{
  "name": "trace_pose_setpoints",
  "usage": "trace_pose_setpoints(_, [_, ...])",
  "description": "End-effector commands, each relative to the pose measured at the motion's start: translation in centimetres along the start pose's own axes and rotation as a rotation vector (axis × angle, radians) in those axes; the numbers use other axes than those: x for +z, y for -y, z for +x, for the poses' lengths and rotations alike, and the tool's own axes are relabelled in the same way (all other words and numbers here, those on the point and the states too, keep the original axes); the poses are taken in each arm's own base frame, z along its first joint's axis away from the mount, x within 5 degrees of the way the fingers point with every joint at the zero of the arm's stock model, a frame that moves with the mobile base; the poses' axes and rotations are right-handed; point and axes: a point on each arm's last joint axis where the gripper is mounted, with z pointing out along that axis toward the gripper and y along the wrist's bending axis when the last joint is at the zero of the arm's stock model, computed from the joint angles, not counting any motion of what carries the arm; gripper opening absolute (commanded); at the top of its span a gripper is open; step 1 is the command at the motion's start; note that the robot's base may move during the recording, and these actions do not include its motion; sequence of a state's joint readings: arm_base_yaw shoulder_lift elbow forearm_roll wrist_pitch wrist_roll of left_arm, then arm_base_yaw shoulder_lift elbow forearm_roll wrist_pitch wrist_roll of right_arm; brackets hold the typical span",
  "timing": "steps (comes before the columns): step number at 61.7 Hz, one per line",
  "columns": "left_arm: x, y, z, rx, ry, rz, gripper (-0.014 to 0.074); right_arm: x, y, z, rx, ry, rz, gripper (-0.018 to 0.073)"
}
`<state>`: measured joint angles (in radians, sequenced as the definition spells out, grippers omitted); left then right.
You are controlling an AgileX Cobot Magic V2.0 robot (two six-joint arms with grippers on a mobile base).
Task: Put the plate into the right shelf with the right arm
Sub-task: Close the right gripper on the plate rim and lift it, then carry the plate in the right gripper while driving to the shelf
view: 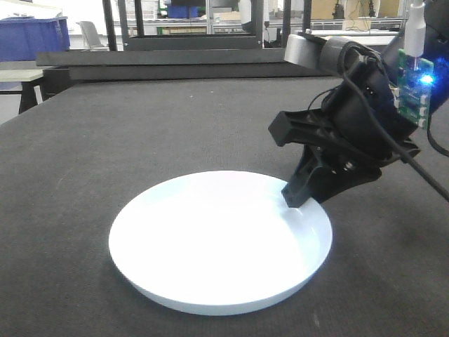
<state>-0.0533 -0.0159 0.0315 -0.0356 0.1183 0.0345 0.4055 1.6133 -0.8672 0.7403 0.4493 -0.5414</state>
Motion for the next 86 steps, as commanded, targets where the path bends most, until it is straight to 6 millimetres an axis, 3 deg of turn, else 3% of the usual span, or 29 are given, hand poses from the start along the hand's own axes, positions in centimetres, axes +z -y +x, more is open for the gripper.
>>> trace_pose_setpoints(1, [0.0, 0.0, -0.5, -0.009, 0.082, -0.004, -0.0047, -2.3, -0.7, -1.8, -0.009, 0.134, 0.003, 0.0055])
trace_pose_setpoints(10, [0.0, 0.0, -0.5, -0.009, 0.082, -0.004, -0.0047, -5.5, -1.5, -2.8, -0.033, 0.281, 0.016, 0.0055])
trace_pose_setpoints(26, [0.0, 0.0, -0.5, -0.009, 0.082, -0.004, -0.0047, -15.8, -3.2, -2.6, -0.082, 0.611, 0.012, 0.0055])
trace_pose_setpoints(35, [0.0, 0.0, -0.5, -0.009, 0.082, -0.004, -0.0047, -21.3, -3.9, -0.5, -0.104, 0.798, 0.026, 0.0055])
trace_pose_setpoints(47, [0.0, 0.0, -0.5, -0.009, 0.082, -0.004, -0.0047, -26.9, -4.8, 5.2, -0.168, 1.070, 0.064, 0.0055])
trace_pose_setpoints(60, [0.0, 0.0, -0.5, -0.009, 0.082, -0.004, -0.0047, -28.9, -4.5, 10.1, -0.169, 1.278, 0.094, 0.0055])
trace_pose_setpoints(74, [0.0, 0.0, -0.5, -0.009, 0.082, -0.004, -0.0047, -28.6, -4.0, 14.9, -0.253, 1.384, 0.142, 0.0055])
trace_pose_setpoints(86, [0.0, 0.0, -0.5, -0.009, 0.082, -0.004, -0.0047, -28.0, -3.5, 16.5, -0.251, 1.429, 0.148, 0.0055])
